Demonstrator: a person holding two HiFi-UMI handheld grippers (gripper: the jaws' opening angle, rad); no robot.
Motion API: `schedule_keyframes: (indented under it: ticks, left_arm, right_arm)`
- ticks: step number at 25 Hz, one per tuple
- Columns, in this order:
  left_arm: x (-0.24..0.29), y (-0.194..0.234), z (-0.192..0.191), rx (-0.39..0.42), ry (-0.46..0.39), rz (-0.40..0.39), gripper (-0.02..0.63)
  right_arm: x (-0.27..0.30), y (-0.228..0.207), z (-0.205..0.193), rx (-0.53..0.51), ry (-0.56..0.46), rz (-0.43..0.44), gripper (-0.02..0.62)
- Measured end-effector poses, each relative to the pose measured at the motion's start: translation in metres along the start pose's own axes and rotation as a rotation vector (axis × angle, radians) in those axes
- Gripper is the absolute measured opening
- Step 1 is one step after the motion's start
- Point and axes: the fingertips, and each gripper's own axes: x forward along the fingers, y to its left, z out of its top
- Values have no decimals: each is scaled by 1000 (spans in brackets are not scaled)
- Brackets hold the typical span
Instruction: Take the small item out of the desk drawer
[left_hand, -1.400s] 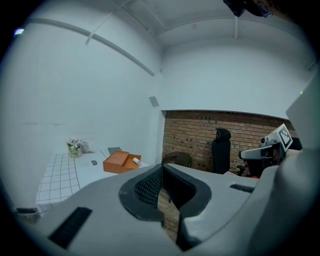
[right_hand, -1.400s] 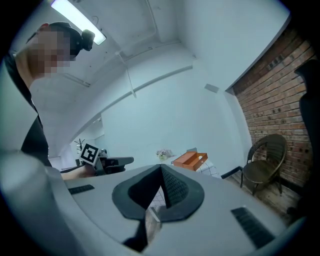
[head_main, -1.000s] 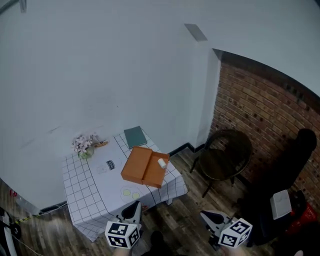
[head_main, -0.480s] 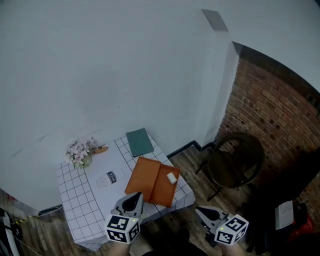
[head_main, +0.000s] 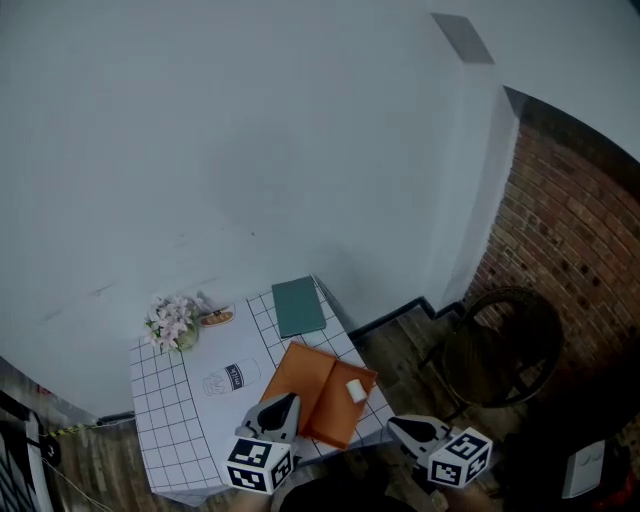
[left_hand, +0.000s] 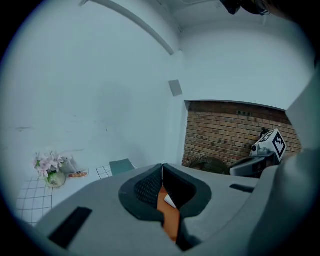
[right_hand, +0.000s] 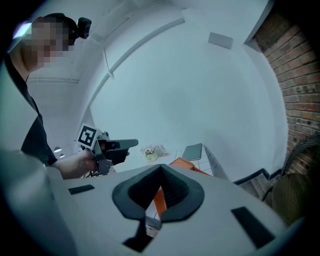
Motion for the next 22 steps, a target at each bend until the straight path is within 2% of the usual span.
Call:
schedule_keyframes:
  ticks: [4,10,13,14,16,22]
  left_arm:
    - [19,2,-1,7,14,2,12]
    - [33,15,-9,33,52,-26,12]
    - [35,20,-24,-6,68,-40,12]
    - [36,22,-29,-17,71,-46,12]
    - [42,31,-38,-27,79,-54,12]
    - [60,62,-60,-103,87,-60,12]
  right_arm:
    - [31,-22,-3,-1,48,19,-3]
    - [81,-42,-1,-26,128,-10,-2]
    - [104,-52,-10,-42,197,-32,0]
    - [112,-58,-14,-40,216,-47,8]
    - [128,-72,-23,-30,253,-81,63]
    - [174,-95,-60,-50,411,-162,131]
